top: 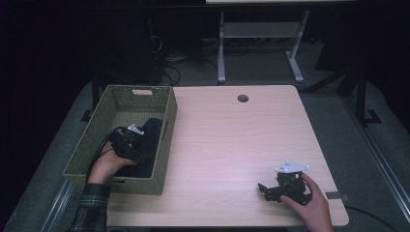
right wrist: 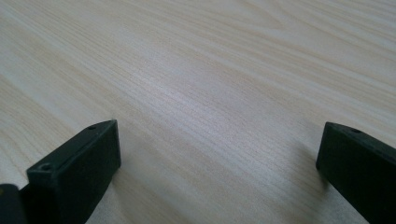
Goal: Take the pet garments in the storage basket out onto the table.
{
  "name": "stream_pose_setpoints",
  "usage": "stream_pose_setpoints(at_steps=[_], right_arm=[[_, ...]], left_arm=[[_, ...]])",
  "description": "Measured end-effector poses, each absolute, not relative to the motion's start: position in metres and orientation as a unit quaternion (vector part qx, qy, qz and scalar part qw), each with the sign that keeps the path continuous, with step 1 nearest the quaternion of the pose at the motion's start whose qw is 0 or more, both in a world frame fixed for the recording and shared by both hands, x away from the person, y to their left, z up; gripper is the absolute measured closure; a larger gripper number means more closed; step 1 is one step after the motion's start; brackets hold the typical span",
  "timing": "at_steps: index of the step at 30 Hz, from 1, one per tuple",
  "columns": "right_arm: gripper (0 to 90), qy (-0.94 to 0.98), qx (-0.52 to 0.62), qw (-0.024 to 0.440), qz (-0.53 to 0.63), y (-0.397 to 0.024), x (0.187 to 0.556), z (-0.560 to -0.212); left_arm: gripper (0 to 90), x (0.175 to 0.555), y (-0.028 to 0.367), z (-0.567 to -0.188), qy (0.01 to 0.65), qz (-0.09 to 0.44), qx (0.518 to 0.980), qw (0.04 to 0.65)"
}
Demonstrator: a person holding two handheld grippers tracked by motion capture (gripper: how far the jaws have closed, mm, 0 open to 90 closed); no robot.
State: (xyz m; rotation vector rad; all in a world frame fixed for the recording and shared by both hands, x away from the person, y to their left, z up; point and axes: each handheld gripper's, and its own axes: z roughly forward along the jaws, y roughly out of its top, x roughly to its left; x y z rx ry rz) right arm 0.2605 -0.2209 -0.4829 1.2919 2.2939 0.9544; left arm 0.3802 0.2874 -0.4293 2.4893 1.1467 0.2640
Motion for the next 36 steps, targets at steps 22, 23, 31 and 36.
stream_pose_setpoints(at_steps=[22,23,31,36], right_arm=[[0.0,0.807,0.455,0.170,0.336,-0.221,0.261,-0.483],[0.0,0.807,0.455,0.170,0.336,-0.221,0.260,-0.483],[0.0,0.807,0.455,0.170,0.336,-0.221,0.261,-0.483],[0.0,0.807,0.455,0.170,0.336,-0.221,0.261,-0.483]], left_arm=[[65.4,0.380,0.297,-0.414,0.449,0.059,0.866,0.211],[65.5,0.380,0.299,-0.413,0.454,0.058,0.862,0.218],[67.5,0.379,0.309,-0.401,0.464,0.064,0.842,0.268],[68.8,0.377,0.317,-0.391,0.472,0.069,0.824,0.306]])
